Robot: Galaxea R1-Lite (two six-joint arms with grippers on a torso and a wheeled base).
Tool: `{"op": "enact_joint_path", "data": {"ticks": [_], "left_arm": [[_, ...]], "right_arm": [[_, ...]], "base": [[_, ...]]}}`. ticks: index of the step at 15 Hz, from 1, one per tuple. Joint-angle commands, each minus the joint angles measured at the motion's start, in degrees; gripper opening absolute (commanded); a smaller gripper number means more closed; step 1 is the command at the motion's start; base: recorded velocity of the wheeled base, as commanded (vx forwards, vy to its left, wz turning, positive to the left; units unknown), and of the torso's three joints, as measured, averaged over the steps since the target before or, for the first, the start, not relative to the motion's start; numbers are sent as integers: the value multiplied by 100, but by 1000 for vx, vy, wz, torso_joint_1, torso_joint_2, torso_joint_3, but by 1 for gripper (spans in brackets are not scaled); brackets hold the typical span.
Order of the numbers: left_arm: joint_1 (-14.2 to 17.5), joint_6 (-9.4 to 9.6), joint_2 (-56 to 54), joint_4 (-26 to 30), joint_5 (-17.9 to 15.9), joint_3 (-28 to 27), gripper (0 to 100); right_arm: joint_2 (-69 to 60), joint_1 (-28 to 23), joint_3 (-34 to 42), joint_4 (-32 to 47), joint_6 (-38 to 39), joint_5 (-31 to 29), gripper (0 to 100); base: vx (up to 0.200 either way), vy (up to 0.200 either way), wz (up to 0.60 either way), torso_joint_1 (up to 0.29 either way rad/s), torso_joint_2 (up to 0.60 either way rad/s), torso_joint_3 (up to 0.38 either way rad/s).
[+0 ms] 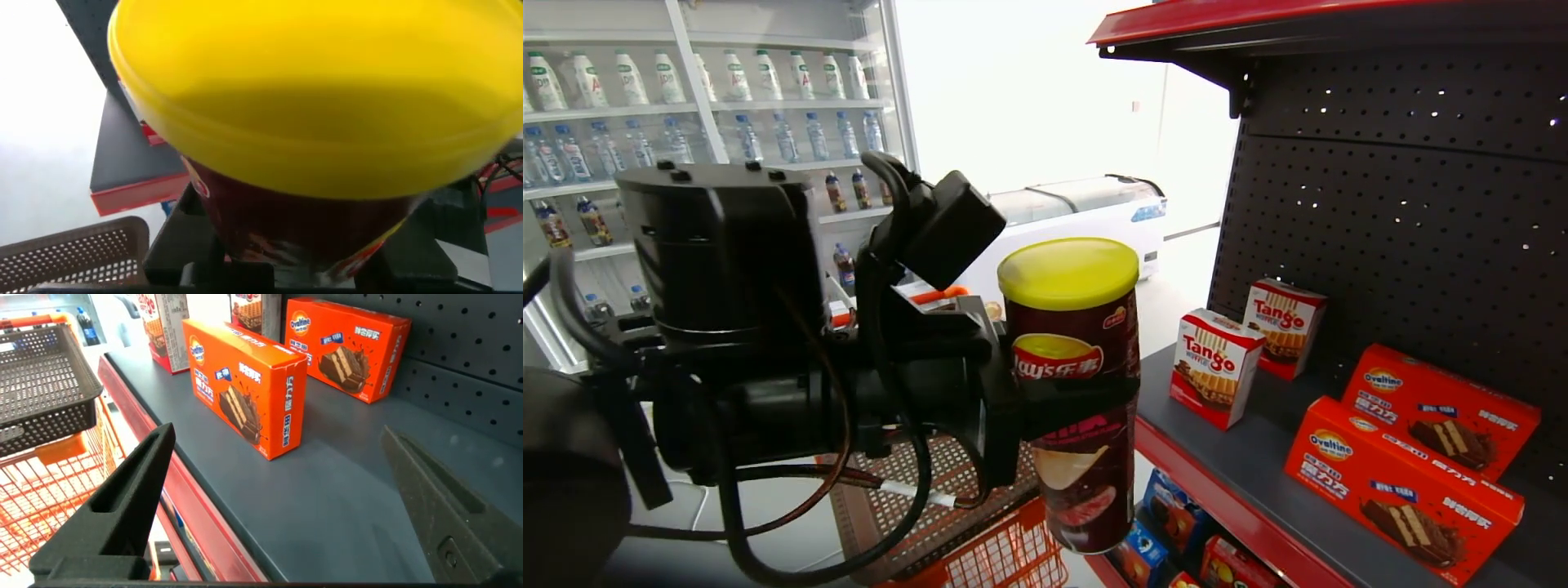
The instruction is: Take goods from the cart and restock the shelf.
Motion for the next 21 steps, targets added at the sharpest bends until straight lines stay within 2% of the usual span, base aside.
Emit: {"op": "enact_joint_path", "data": {"ticks": [1, 4, 12, 17, 21], "left_arm": [[-10, -5, 396, 6, 8, -321, 0], [-89, -5, 634, 24, 25, -629, 0], [-317, -5, 256, 33, 34, -190, 0], [-502, 4, 203, 24, 8, -172, 0], [-502, 4, 203, 24, 8, -172, 0]], "right_arm": [[7, 2, 0, -1, -7, 1, 100], [7, 2, 0, -1, 2, 1, 100], [7, 2, 0, -1, 2, 1, 100], [7, 2, 0, -1, -7, 1, 100], [7, 2, 0, -1, -7, 1, 100]], "base": [[0, 0, 0, 0, 0, 0], [0, 0, 0, 0, 0, 0], [0, 0, 0, 0, 0, 0], [0, 0, -600, 2, 4, 2], [0, 0, -600, 1, 2, 1]]}}
